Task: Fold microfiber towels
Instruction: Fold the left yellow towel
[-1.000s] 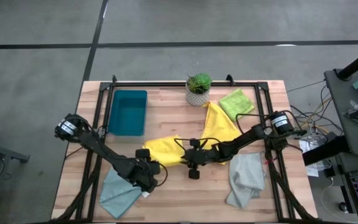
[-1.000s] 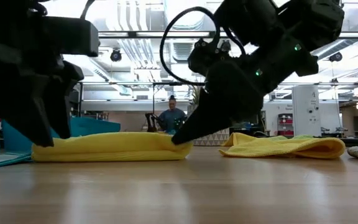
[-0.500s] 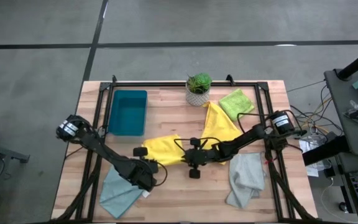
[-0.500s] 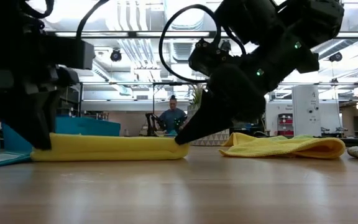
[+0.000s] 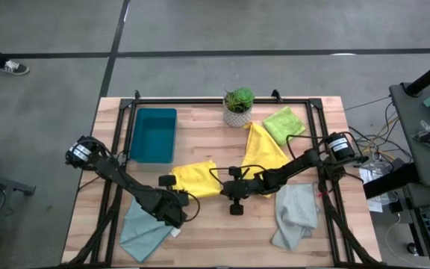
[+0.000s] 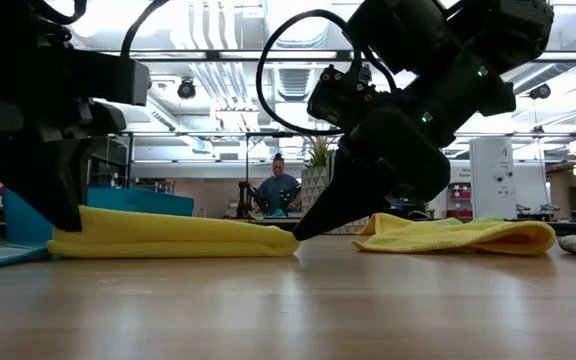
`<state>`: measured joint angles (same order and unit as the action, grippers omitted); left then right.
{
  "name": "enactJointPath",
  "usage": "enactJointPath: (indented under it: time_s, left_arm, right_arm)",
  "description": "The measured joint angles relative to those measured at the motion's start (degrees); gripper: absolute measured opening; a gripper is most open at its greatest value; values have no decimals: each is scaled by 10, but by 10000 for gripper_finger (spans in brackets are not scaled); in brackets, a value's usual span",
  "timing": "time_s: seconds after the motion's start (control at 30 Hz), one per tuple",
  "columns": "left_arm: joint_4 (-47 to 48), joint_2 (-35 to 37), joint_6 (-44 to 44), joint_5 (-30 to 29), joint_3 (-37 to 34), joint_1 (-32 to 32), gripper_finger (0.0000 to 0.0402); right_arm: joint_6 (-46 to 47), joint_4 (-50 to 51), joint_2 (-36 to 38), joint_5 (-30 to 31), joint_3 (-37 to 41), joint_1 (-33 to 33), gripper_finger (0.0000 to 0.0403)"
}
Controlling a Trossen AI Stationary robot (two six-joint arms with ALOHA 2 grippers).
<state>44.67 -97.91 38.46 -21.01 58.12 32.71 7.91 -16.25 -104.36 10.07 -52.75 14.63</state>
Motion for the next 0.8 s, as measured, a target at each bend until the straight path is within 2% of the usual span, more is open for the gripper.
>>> enactJointPath:
  time_s: [0.2,0.5,0.63,0.8]
  left_arm:
    - [-26,-3,-4,30,-4,0,17]
    - [-20,2,-19,49,-2,0,99]
    - [-9,15,-45,66,-1,0,126]
    - [36,45,-49,71,6,0,135]
  right_arm:
    - [0,39,1,0,-10,0,8]
    - [-22,176,20,0,-61,0,8]
    - [-45,189,24,0,-77,-3,8]
    - [-76,184,24,0,-90,-20,8]
